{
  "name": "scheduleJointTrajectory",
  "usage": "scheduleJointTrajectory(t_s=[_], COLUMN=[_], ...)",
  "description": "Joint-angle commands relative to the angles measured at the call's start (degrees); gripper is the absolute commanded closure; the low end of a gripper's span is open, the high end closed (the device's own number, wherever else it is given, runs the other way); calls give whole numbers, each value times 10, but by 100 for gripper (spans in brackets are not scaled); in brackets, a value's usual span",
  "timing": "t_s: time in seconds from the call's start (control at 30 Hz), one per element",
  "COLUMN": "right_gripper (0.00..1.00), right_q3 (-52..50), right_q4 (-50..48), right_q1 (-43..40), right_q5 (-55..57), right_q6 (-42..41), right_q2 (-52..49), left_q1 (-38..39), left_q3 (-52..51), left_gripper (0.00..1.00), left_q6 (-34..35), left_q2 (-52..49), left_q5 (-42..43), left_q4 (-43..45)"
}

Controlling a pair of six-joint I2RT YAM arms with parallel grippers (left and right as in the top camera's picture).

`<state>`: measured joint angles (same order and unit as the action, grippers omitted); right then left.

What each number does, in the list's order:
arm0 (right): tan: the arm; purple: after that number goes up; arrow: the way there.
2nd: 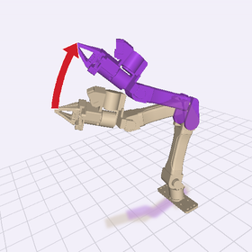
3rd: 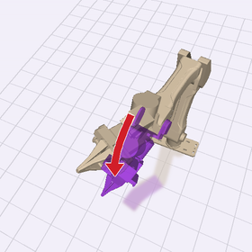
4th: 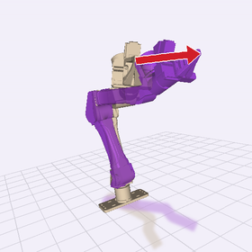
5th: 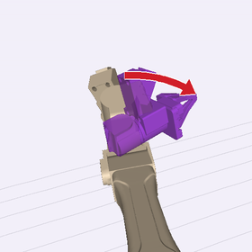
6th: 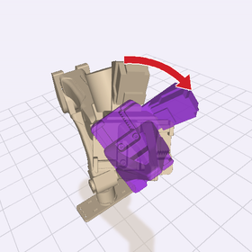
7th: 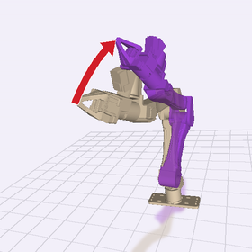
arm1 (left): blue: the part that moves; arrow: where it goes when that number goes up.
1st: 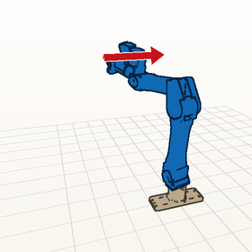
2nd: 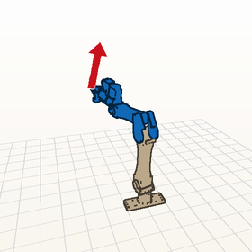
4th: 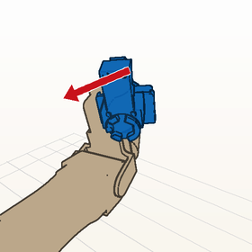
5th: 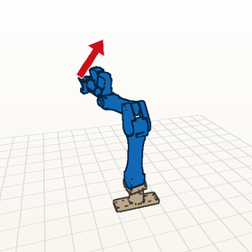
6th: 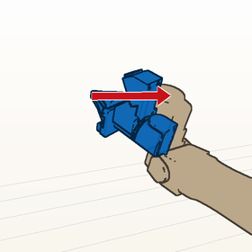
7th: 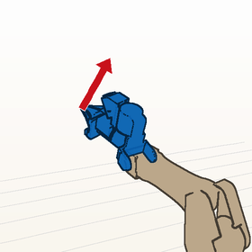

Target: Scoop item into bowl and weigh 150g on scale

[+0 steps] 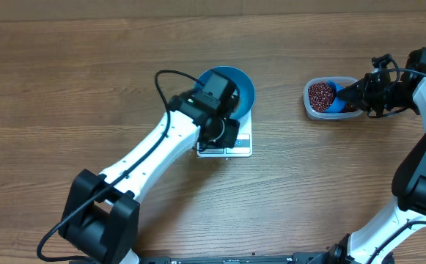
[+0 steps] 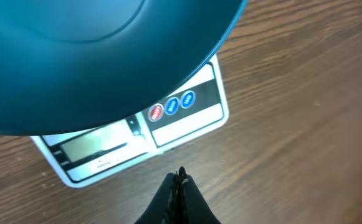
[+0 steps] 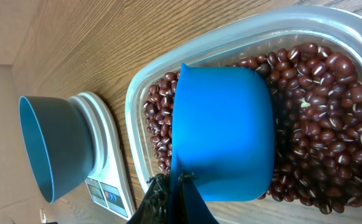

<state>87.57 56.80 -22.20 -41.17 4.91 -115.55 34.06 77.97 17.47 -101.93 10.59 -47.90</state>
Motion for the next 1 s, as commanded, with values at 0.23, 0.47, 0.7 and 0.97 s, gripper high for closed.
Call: scheduleJointTrajectory(t_s=[0.23, 0.47, 0.7, 0.97], right_gripper=[96, 96, 96, 96], right_q3=[-36, -36, -36, -36], right_q4=[0, -2, -4, -6], right_q1=[13, 13, 13, 13], right_q5=[72, 72, 76, 77], right_q6=[-2, -2, -2, -2], right_q2=[-42, -42, -42, -42], left_q1=[107, 116, 116, 112], left_q3=[-47, -102, -144, -159], left_gripper=[96, 96, 96, 96], left_q6=[5, 6, 5, 5], left_q2=[-7, -8, -10, -32], left_q5=[-182, -229, -235, -248], left_q4=[122, 186, 231, 264])
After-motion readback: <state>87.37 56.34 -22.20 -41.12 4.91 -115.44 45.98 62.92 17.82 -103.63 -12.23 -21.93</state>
